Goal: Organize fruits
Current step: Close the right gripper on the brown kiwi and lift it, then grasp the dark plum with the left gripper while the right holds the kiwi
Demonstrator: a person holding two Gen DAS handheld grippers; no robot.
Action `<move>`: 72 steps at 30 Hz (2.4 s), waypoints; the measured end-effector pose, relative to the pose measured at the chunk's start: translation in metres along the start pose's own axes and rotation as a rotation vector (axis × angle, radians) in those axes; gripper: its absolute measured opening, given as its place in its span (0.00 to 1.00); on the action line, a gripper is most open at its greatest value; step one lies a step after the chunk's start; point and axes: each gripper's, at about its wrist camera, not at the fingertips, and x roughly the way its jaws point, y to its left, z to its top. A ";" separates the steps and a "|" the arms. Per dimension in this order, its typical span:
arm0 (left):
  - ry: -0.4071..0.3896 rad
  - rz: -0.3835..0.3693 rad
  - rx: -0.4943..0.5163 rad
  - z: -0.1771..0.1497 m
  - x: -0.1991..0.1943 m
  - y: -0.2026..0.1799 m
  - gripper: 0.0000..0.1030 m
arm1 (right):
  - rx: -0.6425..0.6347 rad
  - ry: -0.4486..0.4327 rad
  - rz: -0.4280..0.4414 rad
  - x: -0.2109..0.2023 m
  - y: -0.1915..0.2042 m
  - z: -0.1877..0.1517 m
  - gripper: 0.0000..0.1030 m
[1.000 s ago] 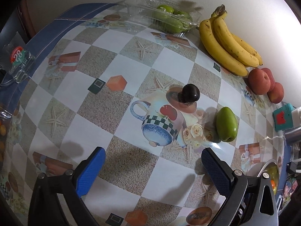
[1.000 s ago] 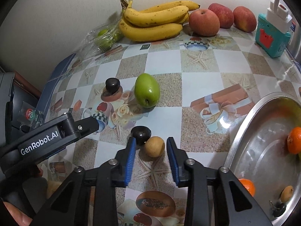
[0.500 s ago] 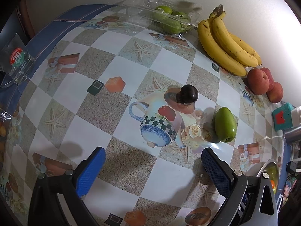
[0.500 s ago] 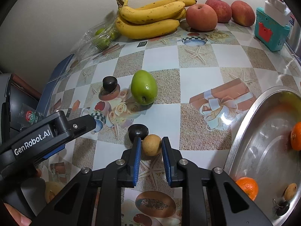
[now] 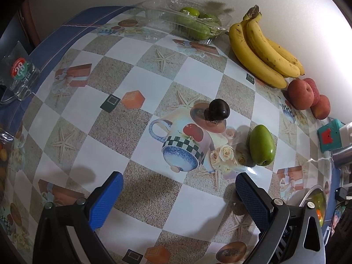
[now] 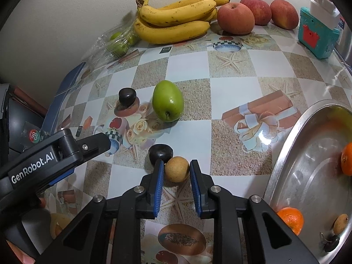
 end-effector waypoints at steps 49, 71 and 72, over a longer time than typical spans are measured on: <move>0.071 -0.212 0.207 -0.026 0.020 -0.067 0.38 | 0.136 -0.150 -0.087 -0.073 -0.032 0.011 0.25; 0.078 -0.218 0.218 -0.028 0.020 -0.071 0.24 | 0.133 -0.149 -0.091 -0.076 -0.032 0.010 0.25; 0.078 -0.220 0.218 -0.028 0.020 -0.071 0.24 | 0.133 -0.149 -0.090 -0.076 -0.032 0.010 0.25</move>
